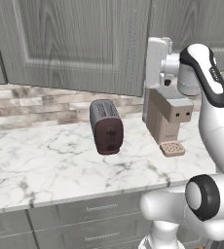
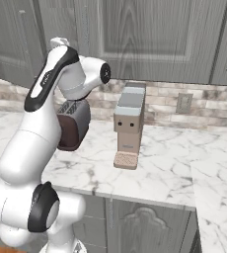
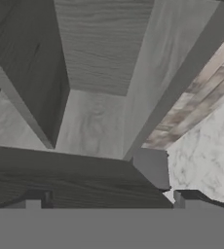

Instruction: Open the cabinet. Pick the soap dispenser and place it next to the sink. Then close the cabinet.

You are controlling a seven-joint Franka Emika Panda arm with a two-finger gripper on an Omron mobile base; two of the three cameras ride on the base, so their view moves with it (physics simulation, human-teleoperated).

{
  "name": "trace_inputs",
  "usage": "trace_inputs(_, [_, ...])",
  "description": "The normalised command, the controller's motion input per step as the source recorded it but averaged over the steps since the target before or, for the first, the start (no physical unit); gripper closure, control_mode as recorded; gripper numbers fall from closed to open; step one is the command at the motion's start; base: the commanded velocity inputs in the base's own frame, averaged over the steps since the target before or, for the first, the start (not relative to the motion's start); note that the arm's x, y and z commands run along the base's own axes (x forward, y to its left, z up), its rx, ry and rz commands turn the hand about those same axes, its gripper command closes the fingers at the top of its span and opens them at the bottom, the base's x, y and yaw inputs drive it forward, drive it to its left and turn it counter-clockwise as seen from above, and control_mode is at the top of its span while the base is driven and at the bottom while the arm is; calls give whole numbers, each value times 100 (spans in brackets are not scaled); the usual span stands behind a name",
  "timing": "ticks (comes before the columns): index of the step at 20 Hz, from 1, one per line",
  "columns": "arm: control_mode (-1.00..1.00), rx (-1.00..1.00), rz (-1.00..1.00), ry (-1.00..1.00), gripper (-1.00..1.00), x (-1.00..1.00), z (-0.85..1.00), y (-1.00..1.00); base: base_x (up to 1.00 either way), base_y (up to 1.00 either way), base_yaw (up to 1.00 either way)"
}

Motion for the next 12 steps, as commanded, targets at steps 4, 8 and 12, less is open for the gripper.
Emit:
trace_inputs(4, [-100, 0, 4, -7, -100, 0, -1, 50, 0, 0, 0])
trace_inputs(8, [-100, 0, 4, -10, -100, -16, 0, 42, 0, 0, 0])
trace_inputs(12, [-100, 0, 5, -8, -100, -35, 1, 30, 0, 0, 0])
